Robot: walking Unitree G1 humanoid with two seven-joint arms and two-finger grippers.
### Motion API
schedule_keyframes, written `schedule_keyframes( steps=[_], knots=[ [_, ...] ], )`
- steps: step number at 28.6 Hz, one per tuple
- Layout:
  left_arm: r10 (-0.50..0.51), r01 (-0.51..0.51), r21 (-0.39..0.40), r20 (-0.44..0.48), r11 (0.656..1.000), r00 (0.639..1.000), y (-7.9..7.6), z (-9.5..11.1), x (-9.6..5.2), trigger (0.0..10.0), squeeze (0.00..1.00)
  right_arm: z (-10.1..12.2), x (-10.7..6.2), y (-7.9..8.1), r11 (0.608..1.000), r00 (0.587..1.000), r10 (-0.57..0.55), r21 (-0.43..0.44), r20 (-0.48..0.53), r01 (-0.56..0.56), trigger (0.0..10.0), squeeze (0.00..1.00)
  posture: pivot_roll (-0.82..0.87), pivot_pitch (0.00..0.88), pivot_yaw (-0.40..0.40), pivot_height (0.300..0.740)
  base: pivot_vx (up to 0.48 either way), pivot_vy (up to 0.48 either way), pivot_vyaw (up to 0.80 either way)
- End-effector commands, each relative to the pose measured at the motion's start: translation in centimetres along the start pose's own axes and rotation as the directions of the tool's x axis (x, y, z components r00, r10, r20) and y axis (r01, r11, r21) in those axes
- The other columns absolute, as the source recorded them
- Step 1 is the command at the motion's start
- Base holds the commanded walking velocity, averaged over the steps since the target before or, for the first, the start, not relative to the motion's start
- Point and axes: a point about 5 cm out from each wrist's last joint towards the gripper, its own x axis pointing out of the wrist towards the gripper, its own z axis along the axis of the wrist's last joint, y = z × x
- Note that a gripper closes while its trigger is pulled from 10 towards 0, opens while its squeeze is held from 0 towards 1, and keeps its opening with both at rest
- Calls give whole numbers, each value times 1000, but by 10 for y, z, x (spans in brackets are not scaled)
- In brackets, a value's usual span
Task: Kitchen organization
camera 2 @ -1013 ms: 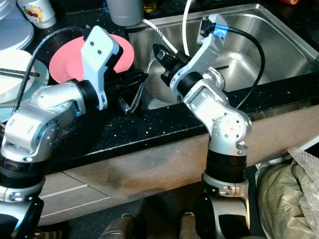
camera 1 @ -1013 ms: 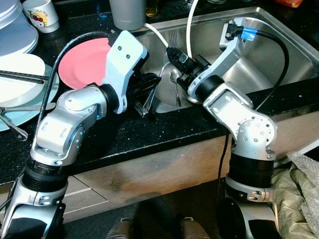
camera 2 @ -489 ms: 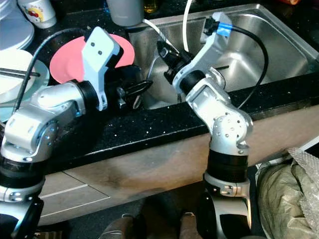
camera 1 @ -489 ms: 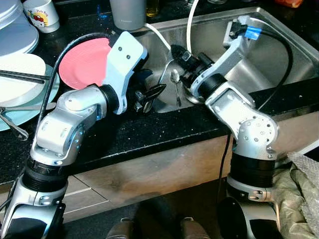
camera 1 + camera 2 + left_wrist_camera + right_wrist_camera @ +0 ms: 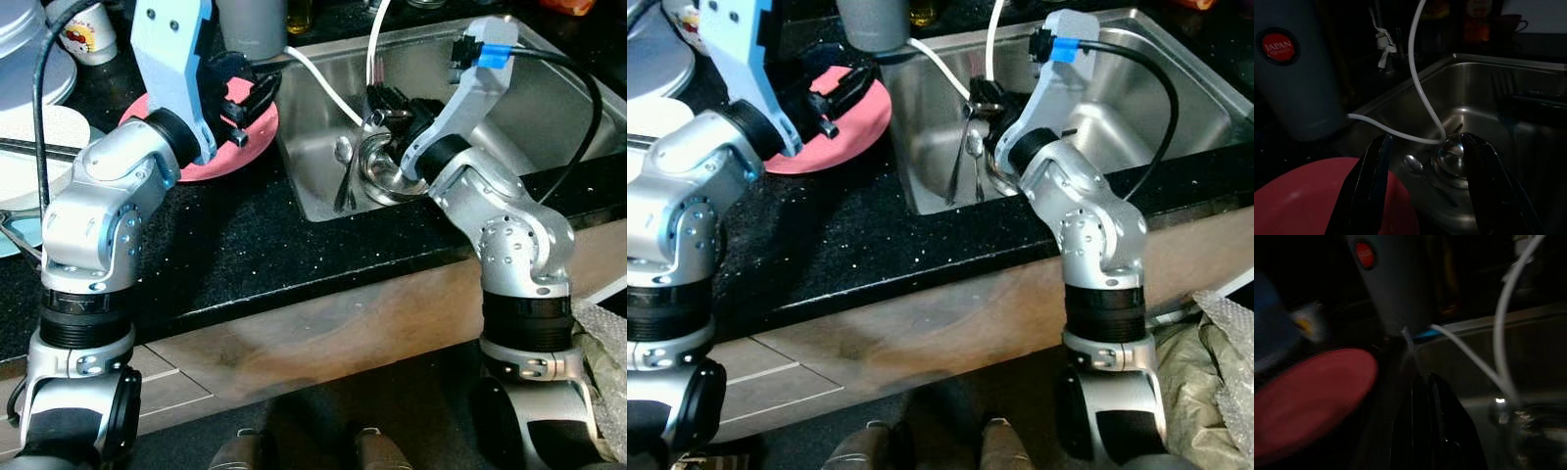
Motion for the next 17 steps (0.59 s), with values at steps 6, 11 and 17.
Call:
schedule_keyframes(
  steps=[6, 11, 17],
  knots=[
    [-102, 116, 84, -152, 990, 983, -15, -20, -3, 10000, 0, -15, 10, -26, 990, 994, -103, -87, 41, 106, 0, 0, 41, 214, 41, 740, 0, 0, 0],
    [-111, 130, 84, -200, 988, 974, -17, -30, -4, 10000, 0, -14, 15, -43, 985, 983, -156, -60, 91, 162, 0, 0, 42, 216, 42, 740, 0, 0, 0],
    [-120, 145, 87, -243, 986, 963, -18, -38, -5, 10000, 0, -20, 24, -51, 988, 983, -148, -27, 105, 152, 0, 0, 44, 217, 42, 740, 0, 0, 0]
  ],
)
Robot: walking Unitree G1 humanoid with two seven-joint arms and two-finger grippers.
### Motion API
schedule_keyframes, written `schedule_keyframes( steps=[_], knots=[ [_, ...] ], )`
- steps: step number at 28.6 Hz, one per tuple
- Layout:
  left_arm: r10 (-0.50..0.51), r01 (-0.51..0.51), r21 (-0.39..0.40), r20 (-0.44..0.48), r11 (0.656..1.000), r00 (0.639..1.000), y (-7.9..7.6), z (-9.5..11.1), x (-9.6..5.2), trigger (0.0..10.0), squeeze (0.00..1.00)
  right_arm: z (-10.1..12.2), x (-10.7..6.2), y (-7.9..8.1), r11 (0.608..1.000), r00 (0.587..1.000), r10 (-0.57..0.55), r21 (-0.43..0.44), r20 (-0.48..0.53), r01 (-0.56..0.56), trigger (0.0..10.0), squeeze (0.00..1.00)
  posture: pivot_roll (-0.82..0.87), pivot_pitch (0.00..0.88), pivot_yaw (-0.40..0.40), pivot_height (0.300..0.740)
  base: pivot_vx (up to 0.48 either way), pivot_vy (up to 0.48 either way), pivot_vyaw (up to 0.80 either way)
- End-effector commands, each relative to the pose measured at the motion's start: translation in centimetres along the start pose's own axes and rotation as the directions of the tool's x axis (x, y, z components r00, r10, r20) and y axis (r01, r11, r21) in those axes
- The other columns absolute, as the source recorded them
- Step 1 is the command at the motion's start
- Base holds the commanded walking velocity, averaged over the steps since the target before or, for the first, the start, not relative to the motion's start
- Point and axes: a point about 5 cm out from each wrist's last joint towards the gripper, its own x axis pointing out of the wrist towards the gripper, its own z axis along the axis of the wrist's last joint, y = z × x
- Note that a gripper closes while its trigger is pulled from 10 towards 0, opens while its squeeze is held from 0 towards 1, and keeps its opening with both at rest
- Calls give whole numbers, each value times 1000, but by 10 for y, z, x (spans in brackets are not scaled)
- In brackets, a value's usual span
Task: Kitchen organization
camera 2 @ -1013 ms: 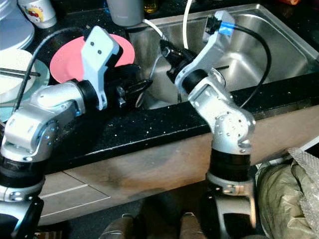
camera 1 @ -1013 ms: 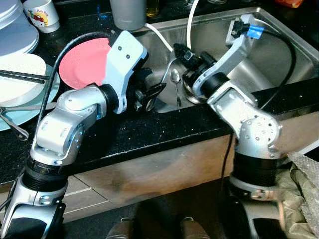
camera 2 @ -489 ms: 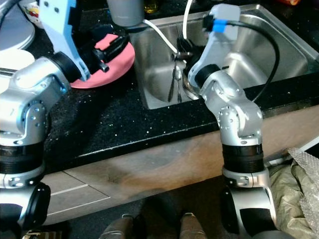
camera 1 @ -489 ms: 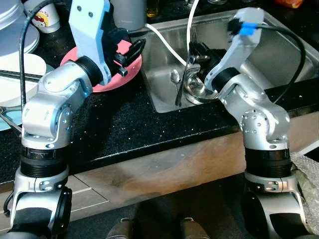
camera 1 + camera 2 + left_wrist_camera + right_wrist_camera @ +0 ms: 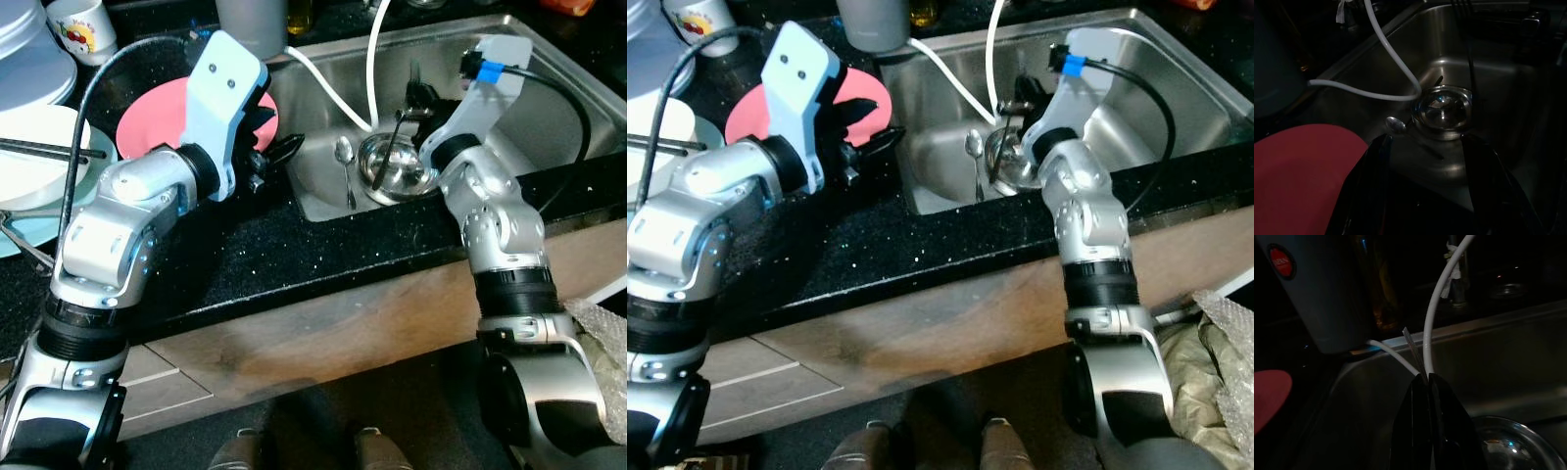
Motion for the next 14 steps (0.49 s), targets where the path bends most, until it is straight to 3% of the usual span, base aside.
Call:
schedule_keyframes(
  steps=[1, 2, 3, 5, 6, 7, 8, 14],
  knots=[
    [-10, 10, 1, -61, 1000, 998, -1, -12, -1, 10000, 0, -2, 2, 0, 1000, 1000, 7, 6, 3, -7, 0, 0, 44, 217, 42, 740, 0, 0, 0],
    [-13, 13, 2, -99, 1000, 995, -2, -18, -1, 10000, 0, -7, 3, 3, 999, 999, 30, 18, -16, -30, 1020, 0, 43, 216, 42, 740, 0, 0, 0],
    [-13, 13, 2, -99, 1000, 995, -2, -18, -1, 10000, 0, -7, 3, 3, 999, 999, 30, 18, -16, -30, 1020, 0, 43, 216, 42, 740, 0, 0, 0],
    [-25, 28, 19, -168, 999, 985, -5, -30, -1, 10000, 0, -22, 6, 12, 995, 992, 95, 45, -86, -91, 3608, 0, 42, 215, 42, 740, 0, 0, 0],
    [-25, 28, 19, -168, 999, 985, -5, -30, -1, 10000, 0, -22, 6, 12, 995, 992, 95, 45, -86, -91, 3608, 0, 42, 215, 42, 740, 0, 0, 0],
    [-35, 39, 18, -176, 999, 984, -7, -31, -1, 10000, 0, -29, 7, 18, 990, 983, 135, 49, -128, -130, 8392, 0, 43, 215, 41, 740, 0, 0, 0],
    [-50, 53, 13, -174, 999, 983, -10, -31, 0, 10000, 0, -34, 7, 23, 986, 973, 167, 53, -160, -161, 10000, 0, 43, 215, 41, 740, 0, 0, 0],
    [-140, 143, 8, -156, 990, 978, -22, -26, 0, 10000, 0, -43, 10, 34, 968, 947, 251, 72, -200, -241, 10000, 0, 42, 213, 38, 740, 0, 0, 0]
  ],
)
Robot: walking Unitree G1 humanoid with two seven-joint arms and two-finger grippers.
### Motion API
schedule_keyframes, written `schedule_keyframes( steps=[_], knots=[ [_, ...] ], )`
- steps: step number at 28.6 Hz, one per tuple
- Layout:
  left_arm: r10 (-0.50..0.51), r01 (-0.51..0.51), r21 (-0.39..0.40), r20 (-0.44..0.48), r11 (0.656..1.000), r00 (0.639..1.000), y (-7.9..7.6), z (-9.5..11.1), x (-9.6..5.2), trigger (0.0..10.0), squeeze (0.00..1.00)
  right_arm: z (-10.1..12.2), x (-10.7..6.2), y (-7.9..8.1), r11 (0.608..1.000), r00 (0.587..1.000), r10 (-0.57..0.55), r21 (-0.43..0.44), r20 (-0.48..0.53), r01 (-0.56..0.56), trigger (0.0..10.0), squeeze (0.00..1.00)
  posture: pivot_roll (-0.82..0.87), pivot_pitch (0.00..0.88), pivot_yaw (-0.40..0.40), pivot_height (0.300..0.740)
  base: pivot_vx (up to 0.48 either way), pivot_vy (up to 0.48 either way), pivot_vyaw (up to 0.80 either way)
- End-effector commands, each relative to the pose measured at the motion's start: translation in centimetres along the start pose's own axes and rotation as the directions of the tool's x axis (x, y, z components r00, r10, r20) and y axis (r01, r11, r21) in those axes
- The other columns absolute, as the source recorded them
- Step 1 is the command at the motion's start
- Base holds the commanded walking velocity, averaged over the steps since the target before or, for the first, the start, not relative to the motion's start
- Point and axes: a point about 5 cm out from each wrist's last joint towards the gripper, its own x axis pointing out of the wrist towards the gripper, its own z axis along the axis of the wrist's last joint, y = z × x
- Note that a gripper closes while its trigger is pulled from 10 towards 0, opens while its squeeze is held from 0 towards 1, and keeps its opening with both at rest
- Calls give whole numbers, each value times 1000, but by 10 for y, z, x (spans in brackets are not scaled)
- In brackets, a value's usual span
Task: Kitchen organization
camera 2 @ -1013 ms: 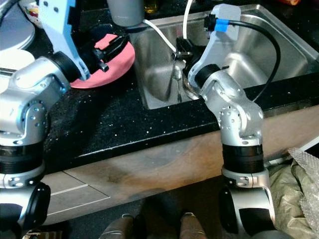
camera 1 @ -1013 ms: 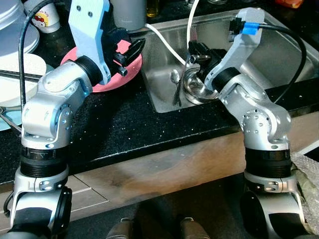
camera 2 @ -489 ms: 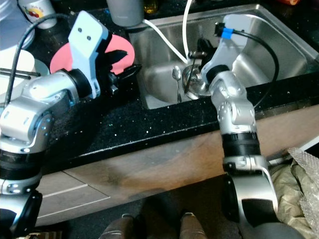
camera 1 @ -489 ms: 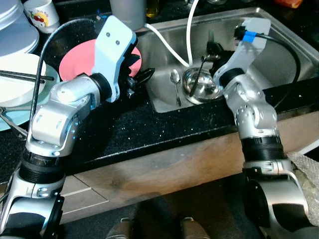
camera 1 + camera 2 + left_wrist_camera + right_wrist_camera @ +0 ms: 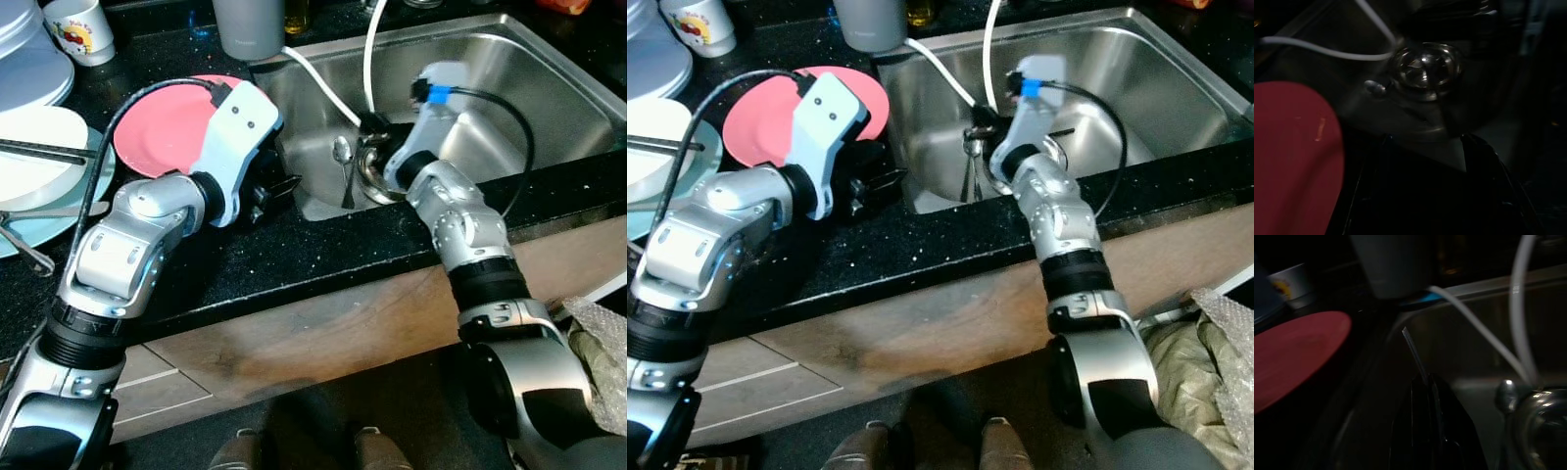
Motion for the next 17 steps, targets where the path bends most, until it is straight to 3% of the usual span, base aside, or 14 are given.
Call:
schedule_keyframes(
  steps=[1, 9, 17],
  knots=[
    [-48, 48, 3, -9, 999, 999, -8, -2, -1, 10000, 0, -6, 3, 7, 999, 998, 42, -10, -39, -43, 10000, 0, 42, 209, 35, 740, 0, 0, 0],
    [-43, 43, 3, -13, 999, 999, -9, -2, 1, 10000, 0, -18, 7, 18, 990, 982, 136, -20, -130, -140, 10000, 0, 43, 198, 29, 740, 0, 0, 0],
    [-12, 12, 9, -21, 1000, 1000, -4, -2, 0, 10000, 0, -23, 8, 16, 988, 971, 137, -37, -195, -147, 10000, 0, 42, 192, 29, 740, 0, 0, 0]
  ],
)
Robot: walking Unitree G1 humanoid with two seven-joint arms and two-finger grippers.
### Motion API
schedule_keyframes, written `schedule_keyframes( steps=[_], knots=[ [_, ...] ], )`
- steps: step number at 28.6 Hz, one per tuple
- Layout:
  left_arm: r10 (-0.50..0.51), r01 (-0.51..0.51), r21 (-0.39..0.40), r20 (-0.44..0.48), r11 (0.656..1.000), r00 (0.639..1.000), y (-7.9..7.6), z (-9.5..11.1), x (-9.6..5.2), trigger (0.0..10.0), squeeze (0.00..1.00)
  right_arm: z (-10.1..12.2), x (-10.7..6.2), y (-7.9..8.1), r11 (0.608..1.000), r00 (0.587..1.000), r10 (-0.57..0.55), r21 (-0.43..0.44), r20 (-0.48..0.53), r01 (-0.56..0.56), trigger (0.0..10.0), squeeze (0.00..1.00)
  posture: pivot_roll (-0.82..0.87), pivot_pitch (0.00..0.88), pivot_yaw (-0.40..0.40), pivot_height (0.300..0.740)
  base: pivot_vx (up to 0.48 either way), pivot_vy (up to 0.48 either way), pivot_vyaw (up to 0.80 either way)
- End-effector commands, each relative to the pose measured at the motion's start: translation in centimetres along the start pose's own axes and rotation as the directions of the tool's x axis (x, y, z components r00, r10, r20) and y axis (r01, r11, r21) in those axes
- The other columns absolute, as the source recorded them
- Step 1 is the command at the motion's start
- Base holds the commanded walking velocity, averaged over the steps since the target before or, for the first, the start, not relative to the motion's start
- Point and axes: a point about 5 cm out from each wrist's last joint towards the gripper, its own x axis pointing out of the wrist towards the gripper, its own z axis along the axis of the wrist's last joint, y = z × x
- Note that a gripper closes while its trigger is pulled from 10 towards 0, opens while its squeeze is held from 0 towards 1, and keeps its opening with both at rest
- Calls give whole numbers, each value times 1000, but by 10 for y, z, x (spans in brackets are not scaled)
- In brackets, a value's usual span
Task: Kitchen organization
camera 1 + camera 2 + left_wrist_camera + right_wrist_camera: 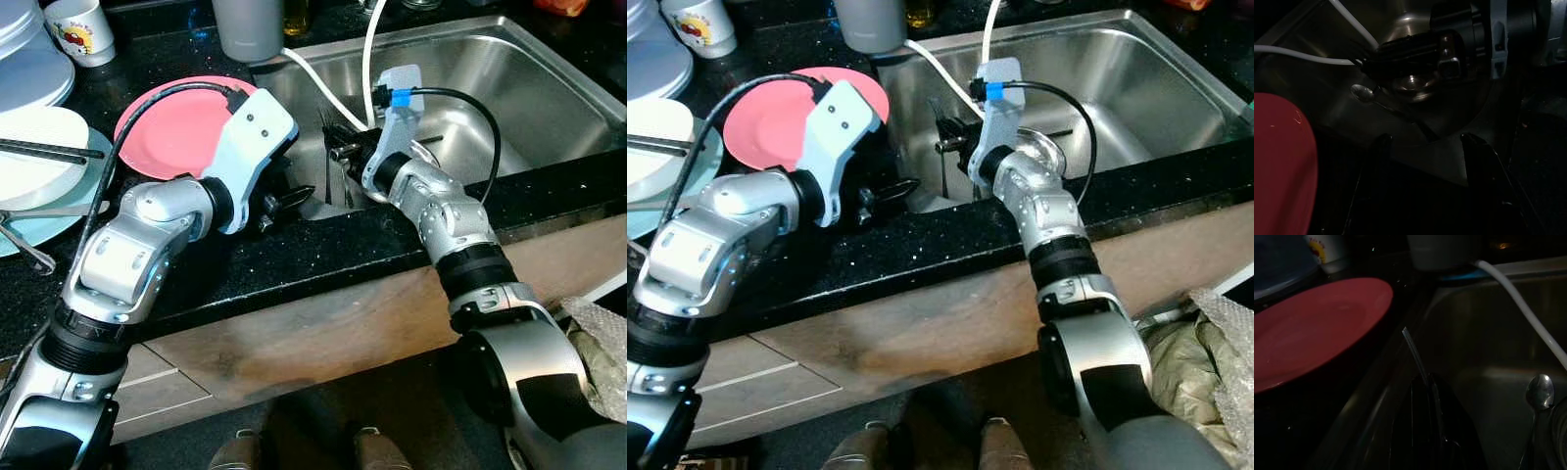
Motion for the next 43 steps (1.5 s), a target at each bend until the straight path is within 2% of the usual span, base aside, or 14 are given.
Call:
schedule_keyframes(
  steps=[1, 9, 18, 20, 21, 22, 23, 25, 26, 28, 29, 30, 31, 43],
  knots=[
    [13, -13, 1, -16, 1000, 1000, 1, -3, -1, 10000, 0, -15, -1, 0, 1000, 997, 7, 10, -77, -6, 10000, 0, 41, 189, 28, 740, 0, 0, 0],
    [116, -115, -17, 28, 993, 993, 15, 4, 0, 10000, 0, -18, -1, -3, 1000, 994, 0, 1, -110, 0, 10000, 0, 41, 190, 29, 740, 0, 0, 0],
    [91, -90, -22, 35, 996, 995, 13, 6, -1, 10000, 0, -22, -2, -6, 1000, 988, -28, -12, -155, 26, 10000, 0, 41, 190, 30, 740, 0, 0, 0],
    [84, -83, -19, 37, 996, 996, 11, 6, 0, 10000, 0, -23, -3, -8, 999, 986, -31, -14, -163, 29, 10000, 59, 41, 190, 30, 740, 0, 0, 0],
    [83, -83, -19, 37, 996, 996, 11, 6, 0, 10000, 0, -23, -3, -8, 999, 986, -33, -16, -165, 31, 10000, 314, 41, 190, 30, 740, 0, 0, 0],
    [83, -82, -19, 37, 996, 996, 11, 6, 0, 10000, 0, -23, -3, -8, 999, 986, -35, -16, -166, 33, 10000, 314, 42, 190, 29, 740, 0, 0, 0],
    [83, -83, -19, 37, 996, 996, 12, 6, 0, 10000, 0, -23, -3, -9, 999, 985, -36, -17, -166, 34, 10000, 588, 42, 190, 29, 740, 0, 0, 0],
    [84, -83, -19, 37, 996, 996, 12, 6, 0, 10000, 0, -23, -3, -9, 999, 985, -37, -17, -166, 34, 10000, 643, 42, 191, 29, 740, 0, 0, 0],
    [84, -84, -19, 36, 996, 996, 13, 5, 0, 10000, 0, -23, -3, -9, 999, 985, -39, -18, -167, 36, 10000, 855, 43, 191, 31, 740, 0, 0, 0],
    [85, -84, -18, 36, 996, 996, 13, 6, -1, 10000, 0, -22, -3, -9, 999, 985, -42, -23, -166, 39, 10000, 847, 43, 191, 31, 740, 0, 0, 0],
    [86, -86, -15, 36, 996, 996, 13, 6, -1, 10000, 0, -22, -3, -10, 997, 985, -61, -50, -163, 54, 10000, 757, 43, 191, 32, 740, 0, 0, 0],
    [86, -86, -15, 36, 996, 996, 13, 6, -1, 10000, 0, -22, -3, -10, 997, 985, -61, -50, -163, 54, 10000, 757, 43, 191, 32, 740, 0, 0, 0],
    [90, -90, -14, 38, 996, 995, 14, 6, -1, 10000, 0, -21, -3, -12, 996, 985, -78, -58, -154, 70, 10000, 0, 44, 192, 33, 740, 0, 0, 0],
    [242, -246, -73, -62, 966, 968, 40, 0, -10, 10000, 0, 17, -9, -21, 987, 987, -155, -23, 49, 156, 10000, 0, 47, 195, 34, 740, 0, 0, 0]
  ],
)
